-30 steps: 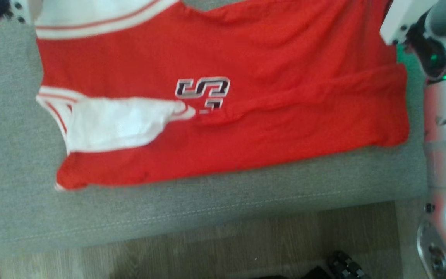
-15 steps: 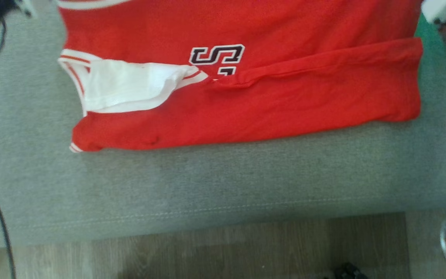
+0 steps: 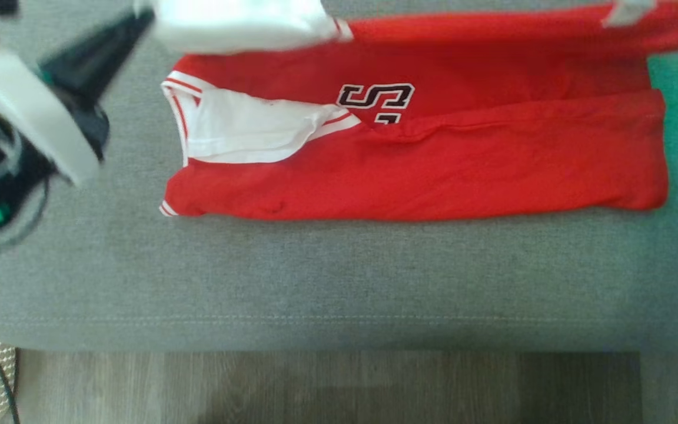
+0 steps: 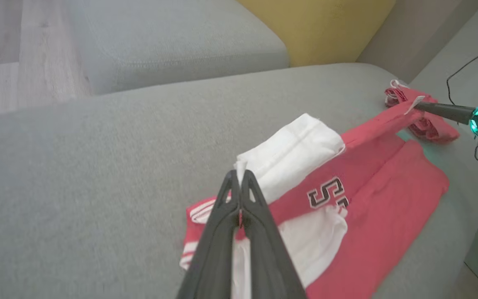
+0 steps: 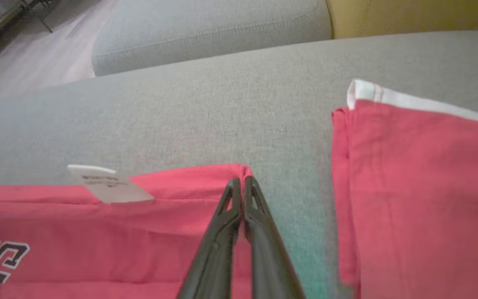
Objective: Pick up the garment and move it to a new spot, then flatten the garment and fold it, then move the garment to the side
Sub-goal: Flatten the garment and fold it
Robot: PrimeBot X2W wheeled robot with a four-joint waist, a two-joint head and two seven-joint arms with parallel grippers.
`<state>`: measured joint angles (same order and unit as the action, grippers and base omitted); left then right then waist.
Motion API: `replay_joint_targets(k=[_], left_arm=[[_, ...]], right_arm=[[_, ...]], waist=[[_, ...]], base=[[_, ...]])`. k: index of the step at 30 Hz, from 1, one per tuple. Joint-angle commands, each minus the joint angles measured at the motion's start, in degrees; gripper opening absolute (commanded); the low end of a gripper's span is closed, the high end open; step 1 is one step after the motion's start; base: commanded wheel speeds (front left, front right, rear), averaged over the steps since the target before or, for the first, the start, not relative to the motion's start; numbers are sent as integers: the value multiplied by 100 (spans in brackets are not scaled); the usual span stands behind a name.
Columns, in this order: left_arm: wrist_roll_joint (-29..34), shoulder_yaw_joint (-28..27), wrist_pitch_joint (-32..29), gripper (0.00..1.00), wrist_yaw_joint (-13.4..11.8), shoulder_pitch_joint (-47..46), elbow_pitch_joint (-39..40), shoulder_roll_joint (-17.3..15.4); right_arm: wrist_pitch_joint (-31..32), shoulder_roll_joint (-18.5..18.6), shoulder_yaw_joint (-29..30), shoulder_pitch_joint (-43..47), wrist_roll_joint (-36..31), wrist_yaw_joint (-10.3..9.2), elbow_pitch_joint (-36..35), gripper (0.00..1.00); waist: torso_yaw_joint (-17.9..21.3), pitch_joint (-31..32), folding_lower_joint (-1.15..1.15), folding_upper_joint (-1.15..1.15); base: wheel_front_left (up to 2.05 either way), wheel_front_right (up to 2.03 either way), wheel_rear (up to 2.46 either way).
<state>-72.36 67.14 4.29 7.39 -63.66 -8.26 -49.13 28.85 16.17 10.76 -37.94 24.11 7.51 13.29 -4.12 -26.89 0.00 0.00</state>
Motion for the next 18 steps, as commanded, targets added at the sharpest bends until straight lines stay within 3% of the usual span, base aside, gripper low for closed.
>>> replay_joint_targets(k=[1, 9, 15, 16, 17, 18], left_arm=[[-38, -213, 76, 0, -74, 13, 221, -359], [201, 160, 115, 0, -418, 608, 714, -542], [308, 314, 362, 0, -717, 1071, 566, -281], [313, 325, 411, 1, -754, 1131, 512, -224], [297, 327, 475, 32, -797, 1195, 459, -161], [286, 318, 566, 71, -844, 1255, 410, -91]], right_arm=[[85, 63, 26, 202, -8, -2, -321, 0], [403, -21, 253, 1010, -83, -2, -755, 0], [420, -217, 311, 1342, -169, -2, -775, 0], [390, -242, 310, 1347, -182, -2, -746, 18], [332, -274, 330, 1343, -195, -2, -721, 70], [255, -304, 332, 1336, -195, -2, -708, 100]], waist=[[-44, 37, 0, 0], [-127, 21, 0, 0], [-95, -35, 0, 0], [-85, -25, 0, 0], [-73, -10, 0, 0], [-61, 12, 0, 0]], base=[[0, 0, 0], [0, 0, 0], [0, 0, 0], [0, 0, 0], [0, 0, 0], [0, 0, 0]])
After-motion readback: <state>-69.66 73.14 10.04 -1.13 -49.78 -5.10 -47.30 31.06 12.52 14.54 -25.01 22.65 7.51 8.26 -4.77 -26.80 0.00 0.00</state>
